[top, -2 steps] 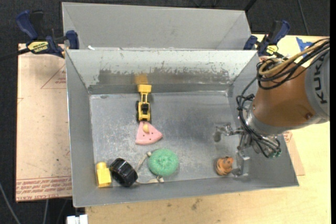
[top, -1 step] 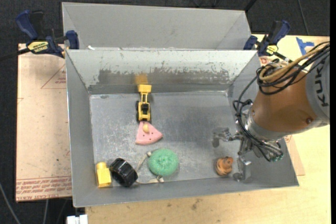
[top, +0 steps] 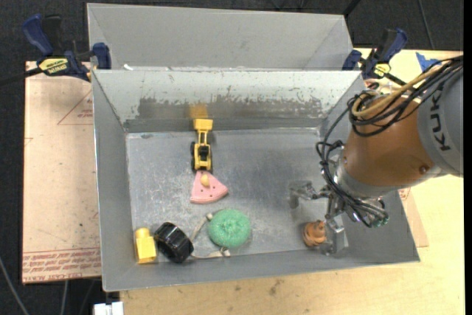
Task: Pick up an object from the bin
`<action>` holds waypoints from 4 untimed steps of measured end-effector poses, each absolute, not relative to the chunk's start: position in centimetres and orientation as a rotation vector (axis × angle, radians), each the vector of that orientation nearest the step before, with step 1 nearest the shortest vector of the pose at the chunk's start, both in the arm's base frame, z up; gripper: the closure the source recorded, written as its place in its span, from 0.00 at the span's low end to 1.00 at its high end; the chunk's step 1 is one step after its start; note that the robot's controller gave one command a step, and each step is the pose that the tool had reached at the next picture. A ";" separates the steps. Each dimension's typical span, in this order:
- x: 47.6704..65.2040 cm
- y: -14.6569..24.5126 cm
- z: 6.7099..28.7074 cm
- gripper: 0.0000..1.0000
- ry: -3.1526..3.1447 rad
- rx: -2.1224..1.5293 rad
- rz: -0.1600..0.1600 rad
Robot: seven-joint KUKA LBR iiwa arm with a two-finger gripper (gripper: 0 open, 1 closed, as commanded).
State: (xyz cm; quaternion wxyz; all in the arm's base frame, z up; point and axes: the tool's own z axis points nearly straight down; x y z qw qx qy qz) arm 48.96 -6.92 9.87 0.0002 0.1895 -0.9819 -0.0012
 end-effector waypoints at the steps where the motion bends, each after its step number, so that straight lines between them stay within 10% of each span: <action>1: 48.7 -6.7 7.3 0.00 -3.106 0.633 0.009; 2: 48.8 -8.8 7.1 1.00 -3.092 0.577 -0.002; 4: 48.7 -8.7 7.5 1.00 -3.089 0.578 -0.004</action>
Offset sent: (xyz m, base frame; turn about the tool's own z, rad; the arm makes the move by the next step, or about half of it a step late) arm -0.0027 -0.0198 -0.0287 0.0116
